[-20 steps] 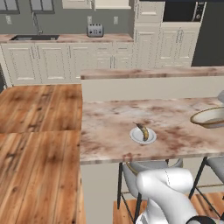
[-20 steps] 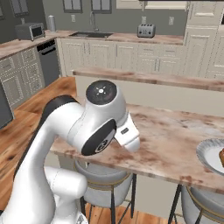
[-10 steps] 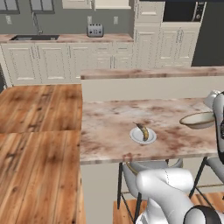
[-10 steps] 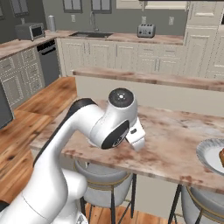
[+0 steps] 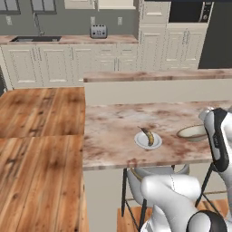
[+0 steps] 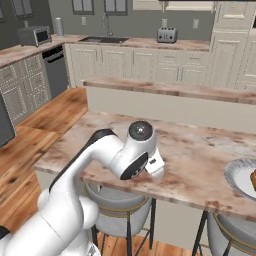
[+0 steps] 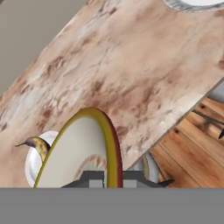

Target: Take the smaller bowl and place it next to the appetizer plate on the dining counter , and place the larger bowl next to the plate with cooked food.

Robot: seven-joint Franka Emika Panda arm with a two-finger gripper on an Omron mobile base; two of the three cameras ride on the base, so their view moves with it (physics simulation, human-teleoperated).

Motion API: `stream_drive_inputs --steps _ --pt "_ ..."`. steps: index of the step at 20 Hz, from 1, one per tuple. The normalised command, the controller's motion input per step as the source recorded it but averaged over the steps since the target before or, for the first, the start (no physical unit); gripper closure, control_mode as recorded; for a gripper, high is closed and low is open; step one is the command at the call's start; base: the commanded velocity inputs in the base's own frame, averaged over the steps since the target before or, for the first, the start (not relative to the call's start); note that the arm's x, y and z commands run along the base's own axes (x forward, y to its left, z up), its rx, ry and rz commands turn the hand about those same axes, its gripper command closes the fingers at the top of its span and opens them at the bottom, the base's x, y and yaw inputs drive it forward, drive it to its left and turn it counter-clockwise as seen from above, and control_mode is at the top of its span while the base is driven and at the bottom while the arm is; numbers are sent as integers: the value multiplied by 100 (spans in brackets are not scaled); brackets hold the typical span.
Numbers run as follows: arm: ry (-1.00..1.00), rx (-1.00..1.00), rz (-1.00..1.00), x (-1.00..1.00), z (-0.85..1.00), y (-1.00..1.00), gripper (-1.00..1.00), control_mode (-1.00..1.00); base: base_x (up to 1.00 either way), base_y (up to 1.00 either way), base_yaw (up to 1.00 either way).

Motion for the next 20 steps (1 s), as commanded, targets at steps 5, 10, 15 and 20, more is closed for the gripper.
stream_drive_inputs --steps 5,10,15,20 --pt "0 0 2 40 -60 0 100 -100 0 0 0" --pt "2 0 4 48 -46 0 100 -100 0 0 0" --pt "6 1 4 54 -33 -9 100 -100 0 0 0" --pt "5 2 4 56 -27 -28 100 -100 0 0 0"
